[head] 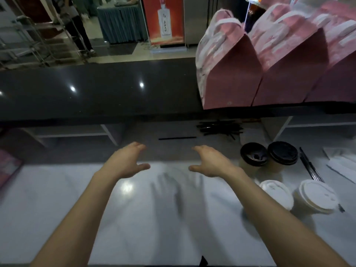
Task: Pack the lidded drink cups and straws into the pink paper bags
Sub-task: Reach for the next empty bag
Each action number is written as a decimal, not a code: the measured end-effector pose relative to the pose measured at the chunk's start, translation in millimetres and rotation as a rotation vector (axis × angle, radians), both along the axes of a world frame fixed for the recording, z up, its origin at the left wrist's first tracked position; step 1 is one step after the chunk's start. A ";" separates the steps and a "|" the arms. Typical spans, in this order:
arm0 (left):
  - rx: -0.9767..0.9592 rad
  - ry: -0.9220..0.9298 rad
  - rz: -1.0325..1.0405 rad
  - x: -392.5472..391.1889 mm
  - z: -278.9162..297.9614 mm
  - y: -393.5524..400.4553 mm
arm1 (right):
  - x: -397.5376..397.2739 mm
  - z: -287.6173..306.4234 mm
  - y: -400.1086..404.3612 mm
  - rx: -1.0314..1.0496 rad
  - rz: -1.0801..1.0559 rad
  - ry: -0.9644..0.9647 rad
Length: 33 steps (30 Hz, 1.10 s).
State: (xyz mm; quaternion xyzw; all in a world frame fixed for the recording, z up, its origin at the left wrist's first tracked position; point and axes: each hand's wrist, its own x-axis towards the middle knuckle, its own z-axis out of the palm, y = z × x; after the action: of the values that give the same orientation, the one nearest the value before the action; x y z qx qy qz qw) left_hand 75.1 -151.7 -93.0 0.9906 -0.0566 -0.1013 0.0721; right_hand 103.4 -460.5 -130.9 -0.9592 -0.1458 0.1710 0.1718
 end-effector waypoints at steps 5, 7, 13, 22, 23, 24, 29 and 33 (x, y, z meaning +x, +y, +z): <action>0.073 0.164 -0.001 -28.3 -29.6 87.3 | -26.2 -9.6 90.8 -0.005 -0.022 0.004; 0.072 0.140 -0.028 -33.6 -35.3 119.3 | -40.9 -11.8 126.0 -0.003 -0.041 0.015; 0.048 0.114 -0.114 -54.1 -32.8 191.1 | -95.8 -7.7 198.7 -0.015 -0.108 0.010; -0.049 -0.009 0.009 -144.6 -11.0 304.9 | -153.1 8.5 302.3 0.002 -0.033 -0.015; -0.059 -0.027 0.032 -159.0 -6.4 320.5 | -159.9 9.3 319.0 0.009 -0.006 -0.012; -0.064 -0.043 0.045 -173.4 -1.1 336.7 | -167.2 10.3 336.6 0.019 0.018 -0.009; -0.095 -0.184 0.134 -230.6 26.7 423.3 | -202.1 14.6 432.4 0.070 0.128 -0.016; -0.115 -0.350 0.191 -249.3 45.8 498.0 | -214.6 26.0 513.9 0.107 0.184 -0.061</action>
State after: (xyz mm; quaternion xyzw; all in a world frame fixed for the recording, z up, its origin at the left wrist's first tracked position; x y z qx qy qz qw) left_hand -174.2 346.3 -47.3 0.9883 0.0202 0.0830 0.1267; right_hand -111.2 53.4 -105.0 -0.9359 -0.2473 0.1487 0.2019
